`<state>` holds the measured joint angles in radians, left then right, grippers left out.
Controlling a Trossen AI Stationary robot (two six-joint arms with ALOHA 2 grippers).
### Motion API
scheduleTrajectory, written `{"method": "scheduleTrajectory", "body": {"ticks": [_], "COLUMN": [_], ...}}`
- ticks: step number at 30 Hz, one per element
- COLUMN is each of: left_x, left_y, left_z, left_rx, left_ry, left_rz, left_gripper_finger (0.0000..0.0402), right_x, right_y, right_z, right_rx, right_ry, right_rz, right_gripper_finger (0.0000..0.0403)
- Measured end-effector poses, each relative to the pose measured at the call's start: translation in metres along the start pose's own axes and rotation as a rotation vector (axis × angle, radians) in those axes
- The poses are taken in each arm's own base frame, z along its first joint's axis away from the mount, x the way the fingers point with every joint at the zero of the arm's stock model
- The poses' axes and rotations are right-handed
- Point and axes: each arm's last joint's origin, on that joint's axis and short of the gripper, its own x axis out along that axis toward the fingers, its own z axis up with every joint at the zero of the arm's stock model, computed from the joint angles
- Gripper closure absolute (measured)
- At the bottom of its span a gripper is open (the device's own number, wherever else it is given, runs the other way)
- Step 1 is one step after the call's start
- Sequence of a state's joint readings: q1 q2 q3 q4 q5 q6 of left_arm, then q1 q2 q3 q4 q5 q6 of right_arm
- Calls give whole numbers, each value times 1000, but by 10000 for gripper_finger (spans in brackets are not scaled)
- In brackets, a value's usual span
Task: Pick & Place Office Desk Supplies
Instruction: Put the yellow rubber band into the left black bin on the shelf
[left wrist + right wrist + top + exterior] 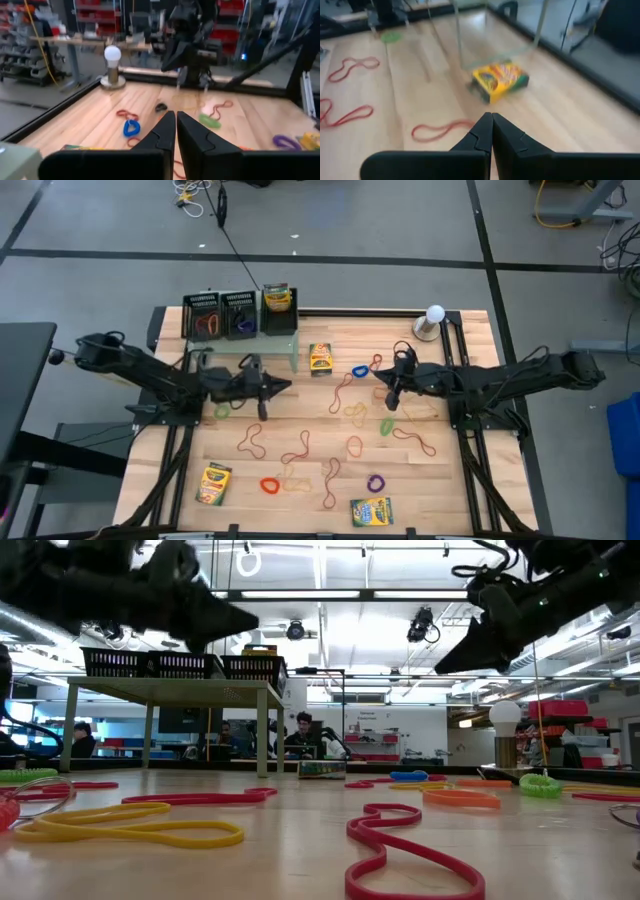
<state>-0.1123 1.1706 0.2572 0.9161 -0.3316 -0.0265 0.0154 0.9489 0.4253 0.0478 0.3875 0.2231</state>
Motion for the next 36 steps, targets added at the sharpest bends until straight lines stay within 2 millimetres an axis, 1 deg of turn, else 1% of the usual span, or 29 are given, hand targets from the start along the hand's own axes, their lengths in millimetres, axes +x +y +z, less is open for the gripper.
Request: {"method": "scheduleTrajectory", "body": {"ticks": [3, 5, 9, 13, 18, 23, 26, 29, 32, 36], "left_x": [-8, -12, -13, -13, -12, -13, -13, -13, -13, -13], "left_y": [4, 6, 8, 8, 8, 8, 8, 8, 8, 8], "left_z": [-16, -23, -31, -32, -32, -33, -33, -33, -33, -33], "left_rx": [-9, -10, -4, -1, 2, 6, 5, 5, 5, 5], "left_ry": [-24, -24, -3, 4, 11, 21, 20, 20, 20, 20], "left_rz": [21, 55, 90, 88, 89, 90, 89, 89, 89, 89], "left_gripper_finger": [381, 381, 381, 381, 381, 381, 381, 381, 381, 381], "right_x": [-2, -1, 9, 29, 55, 76, 87, 96, 103, 105], "right_y": [1, 1, 7, 17, 28, 41, 46, 50, 54, 55], "right_z": [2, 0, -1, -3, -6, -10, -10, -8, -7, -12], "right_rx": [66, 104, 137, 119, 63, -21, -83, -150, -163, -167], "right_ry": [119, 223, 374, 477, 573, 635, 653, 683, 743, 808], "right_rz": [12, -20, -40, 4, 10, 25, 38, 56, 72, 85], "right_gripper_finger": [391, 389, 362, 320, 274, 247, 235, 222, 207, 186]}}
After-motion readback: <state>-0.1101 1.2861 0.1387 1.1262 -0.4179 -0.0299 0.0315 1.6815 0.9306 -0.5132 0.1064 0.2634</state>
